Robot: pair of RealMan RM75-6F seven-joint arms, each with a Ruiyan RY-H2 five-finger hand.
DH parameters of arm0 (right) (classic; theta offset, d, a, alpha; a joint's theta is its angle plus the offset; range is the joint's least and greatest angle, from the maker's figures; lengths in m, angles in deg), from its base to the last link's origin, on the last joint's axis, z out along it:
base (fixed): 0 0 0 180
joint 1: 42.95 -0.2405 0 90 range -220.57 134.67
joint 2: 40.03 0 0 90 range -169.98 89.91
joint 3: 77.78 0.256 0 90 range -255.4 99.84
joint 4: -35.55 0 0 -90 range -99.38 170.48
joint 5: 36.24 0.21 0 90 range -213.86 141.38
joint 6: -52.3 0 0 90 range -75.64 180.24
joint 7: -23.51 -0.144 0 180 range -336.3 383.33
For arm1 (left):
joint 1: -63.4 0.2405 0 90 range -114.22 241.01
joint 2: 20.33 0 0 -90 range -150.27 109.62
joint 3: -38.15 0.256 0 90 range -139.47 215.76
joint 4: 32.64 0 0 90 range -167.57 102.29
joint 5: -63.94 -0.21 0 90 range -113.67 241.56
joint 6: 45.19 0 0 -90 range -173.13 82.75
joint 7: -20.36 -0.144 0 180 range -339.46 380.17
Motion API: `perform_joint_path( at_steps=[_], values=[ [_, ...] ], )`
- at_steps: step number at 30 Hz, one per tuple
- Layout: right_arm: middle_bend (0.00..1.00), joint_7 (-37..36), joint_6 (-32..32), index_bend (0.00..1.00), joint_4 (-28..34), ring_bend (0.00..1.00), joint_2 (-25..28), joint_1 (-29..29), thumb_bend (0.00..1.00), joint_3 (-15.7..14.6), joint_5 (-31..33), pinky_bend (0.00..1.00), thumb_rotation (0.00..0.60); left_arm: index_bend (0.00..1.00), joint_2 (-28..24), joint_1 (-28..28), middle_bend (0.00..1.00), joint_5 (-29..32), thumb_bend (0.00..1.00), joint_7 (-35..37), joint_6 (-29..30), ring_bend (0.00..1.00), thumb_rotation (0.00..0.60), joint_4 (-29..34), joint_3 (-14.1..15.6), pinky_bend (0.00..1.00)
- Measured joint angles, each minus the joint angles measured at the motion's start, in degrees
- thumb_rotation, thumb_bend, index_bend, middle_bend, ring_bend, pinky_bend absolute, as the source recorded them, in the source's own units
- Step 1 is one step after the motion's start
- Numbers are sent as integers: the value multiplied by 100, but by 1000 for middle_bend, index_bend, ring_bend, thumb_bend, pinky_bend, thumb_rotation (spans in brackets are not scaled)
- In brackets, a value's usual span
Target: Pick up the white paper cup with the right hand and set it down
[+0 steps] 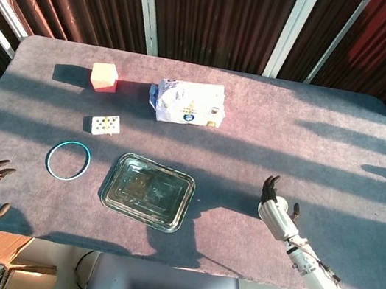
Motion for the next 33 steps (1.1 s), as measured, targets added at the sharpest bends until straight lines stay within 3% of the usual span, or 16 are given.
perform_joint_path(
  at_steps=[5,10,17,22,26,33],
  values=[
    [161,-152,-12,248,123,127,34,63,301,16,138,352,600,221,-1,-4,120,-7,296,-7,-9,99,600,-1,4,295],
    [33,-447,-114,78,531,36,170,186,301,89,361,258,600,221,-2,-6,120,0,295,-13,-18,99,600,-1,3,295],
    [21,-1226,-391,77,2005,25,754,516,301,271,890,190,600,221,-6,-7,122,38,294,-27,-40,99,600,9,-6,296],
    [70,-2647,-736,124,2871,29,1209,773,301,347,1010,184,600,221,14,1,123,9,295,-81,-10,99,600,3,-2,295],
    [84,-4081,-1197,136,2838,29,1330,1008,310,382,957,178,600,221,24,6,123,22,295,-114,-8,99,600,9,-6,295],
    [84,-6325,-2017,130,2209,29,1168,1479,335,482,1045,170,600,221,53,3,122,6,295,-182,-4,99,600,-4,-6,295]
  ],
)
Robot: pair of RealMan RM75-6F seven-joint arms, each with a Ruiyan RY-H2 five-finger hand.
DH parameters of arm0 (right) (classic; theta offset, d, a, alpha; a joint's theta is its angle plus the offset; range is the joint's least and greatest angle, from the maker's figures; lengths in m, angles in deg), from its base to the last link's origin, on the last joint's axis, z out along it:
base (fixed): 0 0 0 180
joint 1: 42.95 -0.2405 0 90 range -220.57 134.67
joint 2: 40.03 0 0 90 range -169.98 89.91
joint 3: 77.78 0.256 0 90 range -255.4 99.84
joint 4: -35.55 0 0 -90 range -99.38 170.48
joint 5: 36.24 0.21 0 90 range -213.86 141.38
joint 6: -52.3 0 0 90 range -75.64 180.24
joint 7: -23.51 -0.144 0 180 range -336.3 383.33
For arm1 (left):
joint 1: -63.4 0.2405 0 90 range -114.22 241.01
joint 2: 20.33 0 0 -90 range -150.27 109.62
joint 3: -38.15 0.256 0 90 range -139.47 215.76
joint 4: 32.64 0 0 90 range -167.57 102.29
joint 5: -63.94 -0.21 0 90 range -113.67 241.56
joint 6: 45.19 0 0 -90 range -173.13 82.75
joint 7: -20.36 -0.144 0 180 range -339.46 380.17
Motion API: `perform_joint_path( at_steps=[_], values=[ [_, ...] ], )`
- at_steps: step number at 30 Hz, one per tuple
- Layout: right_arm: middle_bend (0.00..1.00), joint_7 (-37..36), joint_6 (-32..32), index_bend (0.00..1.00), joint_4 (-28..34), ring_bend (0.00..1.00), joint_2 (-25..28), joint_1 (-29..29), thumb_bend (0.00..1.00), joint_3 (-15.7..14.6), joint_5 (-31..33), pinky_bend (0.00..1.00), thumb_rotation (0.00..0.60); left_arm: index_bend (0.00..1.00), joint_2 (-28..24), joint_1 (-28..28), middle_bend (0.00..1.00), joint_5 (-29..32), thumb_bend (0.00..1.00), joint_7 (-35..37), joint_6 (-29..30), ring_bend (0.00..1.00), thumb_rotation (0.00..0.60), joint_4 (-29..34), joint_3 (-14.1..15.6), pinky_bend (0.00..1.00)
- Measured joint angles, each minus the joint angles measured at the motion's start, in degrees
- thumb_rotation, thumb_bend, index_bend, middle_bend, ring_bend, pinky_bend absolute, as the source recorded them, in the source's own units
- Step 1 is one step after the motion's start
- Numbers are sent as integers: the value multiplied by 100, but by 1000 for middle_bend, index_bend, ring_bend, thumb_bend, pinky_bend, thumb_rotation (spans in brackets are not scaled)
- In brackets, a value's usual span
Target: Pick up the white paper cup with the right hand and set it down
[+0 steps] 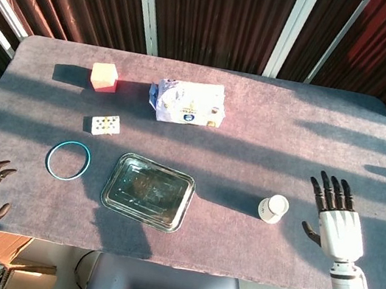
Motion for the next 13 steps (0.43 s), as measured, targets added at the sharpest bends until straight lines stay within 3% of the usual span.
perform_joint_path(
  at_steps=[4,13],
  values=[
    [84,-725,-106,130,-298,29,-86,212,335,76,315,170,600,221,17,-14,122,4,295,-71,-33,99,600,15,2,295],
    [84,-850,134,130,-141,29,59,279,335,-14,339,170,600,221,41,-26,122,-31,295,-151,-39,99,600,31,15,295]
  ],
)
